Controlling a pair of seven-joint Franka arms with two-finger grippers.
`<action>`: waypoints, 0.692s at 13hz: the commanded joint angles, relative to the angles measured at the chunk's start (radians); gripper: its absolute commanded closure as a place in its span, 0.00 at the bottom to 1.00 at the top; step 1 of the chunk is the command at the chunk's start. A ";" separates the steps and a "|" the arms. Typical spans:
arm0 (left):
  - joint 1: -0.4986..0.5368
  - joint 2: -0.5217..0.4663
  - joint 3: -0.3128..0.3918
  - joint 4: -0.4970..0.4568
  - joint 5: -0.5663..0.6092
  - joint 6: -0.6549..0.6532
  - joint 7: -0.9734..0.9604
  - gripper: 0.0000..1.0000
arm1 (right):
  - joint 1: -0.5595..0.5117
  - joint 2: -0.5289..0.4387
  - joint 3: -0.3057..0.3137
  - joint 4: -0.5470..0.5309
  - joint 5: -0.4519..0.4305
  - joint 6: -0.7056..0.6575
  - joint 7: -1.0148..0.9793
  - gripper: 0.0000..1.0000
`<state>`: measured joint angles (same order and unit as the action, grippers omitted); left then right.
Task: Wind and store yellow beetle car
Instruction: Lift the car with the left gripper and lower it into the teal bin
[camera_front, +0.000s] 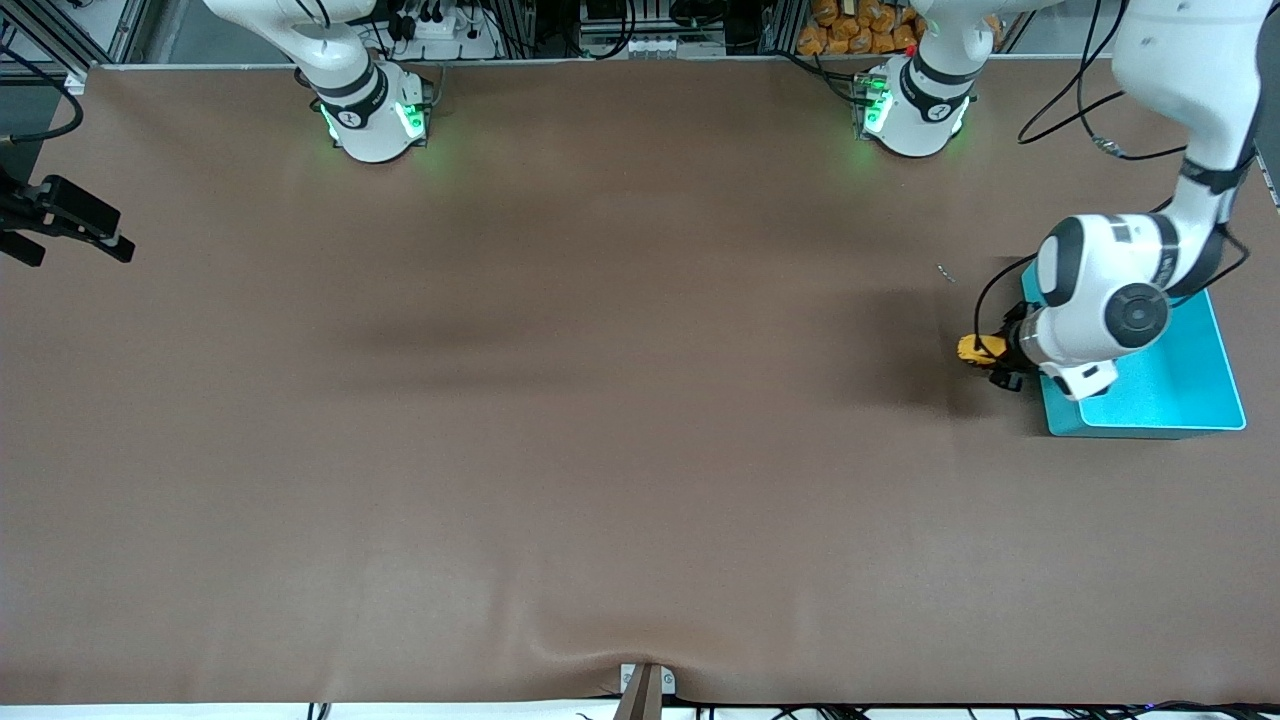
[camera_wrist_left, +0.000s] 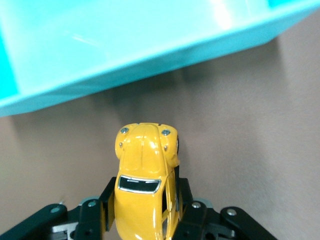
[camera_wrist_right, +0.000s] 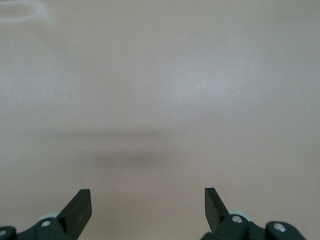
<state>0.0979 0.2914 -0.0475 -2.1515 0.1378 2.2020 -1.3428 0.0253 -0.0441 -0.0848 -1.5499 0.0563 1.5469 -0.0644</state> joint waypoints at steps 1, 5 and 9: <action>0.005 -0.116 0.000 0.044 0.019 -0.169 0.052 1.00 | 0.031 -0.069 -0.006 -0.073 -0.016 0.022 0.023 0.00; 0.123 -0.201 0.009 0.062 0.028 -0.283 0.539 1.00 | 0.021 -0.053 -0.006 -0.042 -0.022 0.021 0.020 0.00; 0.252 -0.172 0.008 0.073 0.068 -0.214 0.948 1.00 | 0.021 -0.036 -0.006 -0.036 -0.050 0.022 0.015 0.00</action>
<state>0.3105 0.1039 -0.0282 -2.0832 0.1673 1.9521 -0.5298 0.0353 -0.0779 -0.0867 -1.5832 0.0324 1.5611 -0.0642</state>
